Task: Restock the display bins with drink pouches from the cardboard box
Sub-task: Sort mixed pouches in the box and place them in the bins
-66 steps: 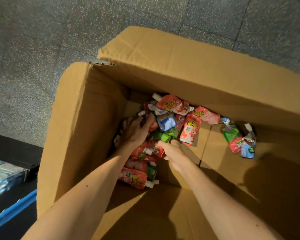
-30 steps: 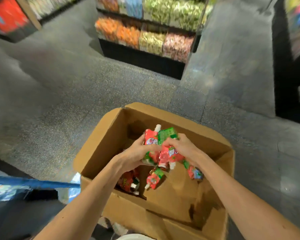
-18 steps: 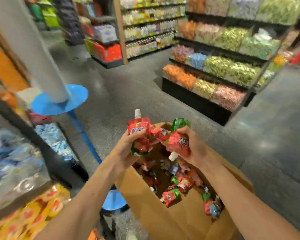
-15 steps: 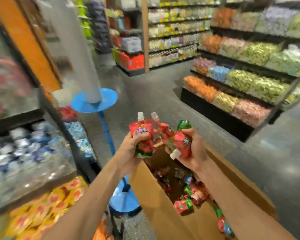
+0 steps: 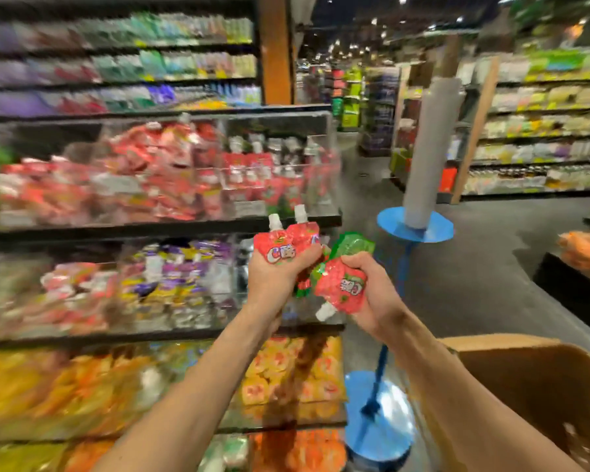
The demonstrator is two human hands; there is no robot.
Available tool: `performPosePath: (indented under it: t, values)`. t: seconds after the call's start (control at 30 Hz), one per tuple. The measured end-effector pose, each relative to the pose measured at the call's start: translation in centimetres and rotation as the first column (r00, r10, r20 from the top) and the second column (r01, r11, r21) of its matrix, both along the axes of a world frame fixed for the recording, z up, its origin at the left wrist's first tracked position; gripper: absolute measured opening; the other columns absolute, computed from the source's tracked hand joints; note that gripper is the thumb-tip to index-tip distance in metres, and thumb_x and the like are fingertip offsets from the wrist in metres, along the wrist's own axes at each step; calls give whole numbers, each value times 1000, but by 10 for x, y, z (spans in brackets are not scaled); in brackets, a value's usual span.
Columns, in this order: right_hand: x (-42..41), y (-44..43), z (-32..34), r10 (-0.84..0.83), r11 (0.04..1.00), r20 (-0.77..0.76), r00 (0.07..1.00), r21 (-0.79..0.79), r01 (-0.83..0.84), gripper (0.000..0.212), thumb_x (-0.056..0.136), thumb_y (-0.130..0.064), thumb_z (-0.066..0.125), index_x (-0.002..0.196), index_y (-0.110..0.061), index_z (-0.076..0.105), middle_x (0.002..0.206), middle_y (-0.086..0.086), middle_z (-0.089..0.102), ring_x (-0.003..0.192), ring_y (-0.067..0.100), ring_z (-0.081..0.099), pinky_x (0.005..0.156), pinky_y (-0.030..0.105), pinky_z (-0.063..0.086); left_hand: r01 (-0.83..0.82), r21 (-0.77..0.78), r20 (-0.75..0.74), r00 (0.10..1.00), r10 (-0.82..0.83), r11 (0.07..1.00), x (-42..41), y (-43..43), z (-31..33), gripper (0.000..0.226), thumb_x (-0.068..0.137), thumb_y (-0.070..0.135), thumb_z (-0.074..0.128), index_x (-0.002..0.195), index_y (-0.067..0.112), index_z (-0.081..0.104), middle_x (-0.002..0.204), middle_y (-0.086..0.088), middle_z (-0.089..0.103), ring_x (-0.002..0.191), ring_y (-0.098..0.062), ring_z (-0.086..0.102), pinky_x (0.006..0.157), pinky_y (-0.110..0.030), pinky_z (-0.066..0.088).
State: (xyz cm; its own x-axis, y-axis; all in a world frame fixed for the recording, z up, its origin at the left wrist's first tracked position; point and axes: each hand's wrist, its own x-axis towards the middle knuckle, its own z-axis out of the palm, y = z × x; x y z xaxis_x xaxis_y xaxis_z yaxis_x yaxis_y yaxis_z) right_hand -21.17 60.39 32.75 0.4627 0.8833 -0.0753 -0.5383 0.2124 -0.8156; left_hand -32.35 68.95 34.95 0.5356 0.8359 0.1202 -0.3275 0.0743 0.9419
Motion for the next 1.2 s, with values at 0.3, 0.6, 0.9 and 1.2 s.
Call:
performPosePath:
  t: [0.3,0.6,0.9,1.2]
  values:
    - [-94,76,8,111,992,7,994,-69,-110,62,72,-26,65,128,0,61,133,21,61,114,36,61,93,51,51,-90,-160,-137,988,68,983,-104,106,-13,16,79,4,76,91,12,68,85,-12,76,71,-26,72,72,-44,61]
    - [-65,108,32,41,992,-36,998,-114,-45,80,85,-59,55,133,6,53,124,23,66,112,34,66,108,52,43,11,-236,-82,996,-31,972,-89,143,-7,26,84,9,72,108,7,62,80,-13,75,64,-26,72,66,-40,60]
    - [31,125,68,171,930,97,980,-345,-128,18,93,-19,60,103,-5,56,79,16,67,69,29,67,49,33,56,56,-52,-91,994,-60,997,-8,171,19,24,82,1,73,102,9,62,93,-16,72,76,-28,71,68,-37,60]
    - [152,155,109,278,935,369,887,-314,-162,31,78,15,54,106,1,59,96,22,65,79,30,68,68,39,61,-104,-9,-61,993,103,995,78,205,58,34,79,9,77,107,9,58,91,-14,73,69,-24,73,58,-34,59]
